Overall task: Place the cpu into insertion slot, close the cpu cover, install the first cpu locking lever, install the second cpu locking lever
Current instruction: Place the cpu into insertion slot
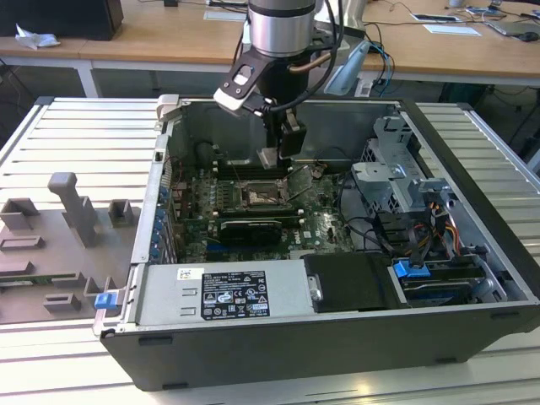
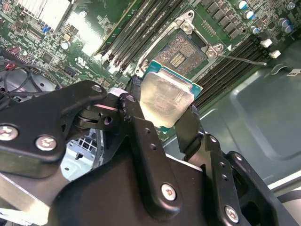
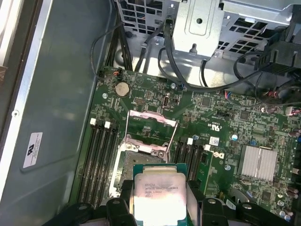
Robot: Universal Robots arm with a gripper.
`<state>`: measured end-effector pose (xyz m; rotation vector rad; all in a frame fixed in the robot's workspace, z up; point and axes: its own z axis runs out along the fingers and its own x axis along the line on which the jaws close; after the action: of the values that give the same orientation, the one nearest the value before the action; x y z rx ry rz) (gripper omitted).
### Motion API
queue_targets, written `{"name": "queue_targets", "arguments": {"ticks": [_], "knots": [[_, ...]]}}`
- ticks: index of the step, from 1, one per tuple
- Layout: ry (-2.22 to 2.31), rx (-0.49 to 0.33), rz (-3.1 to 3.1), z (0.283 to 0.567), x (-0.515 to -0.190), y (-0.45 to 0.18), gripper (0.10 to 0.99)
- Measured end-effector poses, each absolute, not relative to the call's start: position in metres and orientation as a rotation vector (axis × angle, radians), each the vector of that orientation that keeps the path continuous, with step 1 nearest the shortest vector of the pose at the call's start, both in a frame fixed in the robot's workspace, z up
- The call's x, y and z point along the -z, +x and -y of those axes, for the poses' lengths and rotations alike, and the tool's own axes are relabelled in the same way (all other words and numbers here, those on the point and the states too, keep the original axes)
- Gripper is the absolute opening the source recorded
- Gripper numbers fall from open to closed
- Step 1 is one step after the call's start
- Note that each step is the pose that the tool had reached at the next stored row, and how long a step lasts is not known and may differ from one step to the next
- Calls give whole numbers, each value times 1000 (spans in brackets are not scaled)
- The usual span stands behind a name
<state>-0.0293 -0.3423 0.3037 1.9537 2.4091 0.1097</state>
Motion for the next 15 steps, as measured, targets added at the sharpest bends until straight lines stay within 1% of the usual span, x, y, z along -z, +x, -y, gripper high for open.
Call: {"name": "queue_targets", "arguments": {"ticks": [8,15], "knots": [[1955,-111,-2409,341,-284,-30,533],[1955,-111,-2409,341,-280,-30,533]]}}
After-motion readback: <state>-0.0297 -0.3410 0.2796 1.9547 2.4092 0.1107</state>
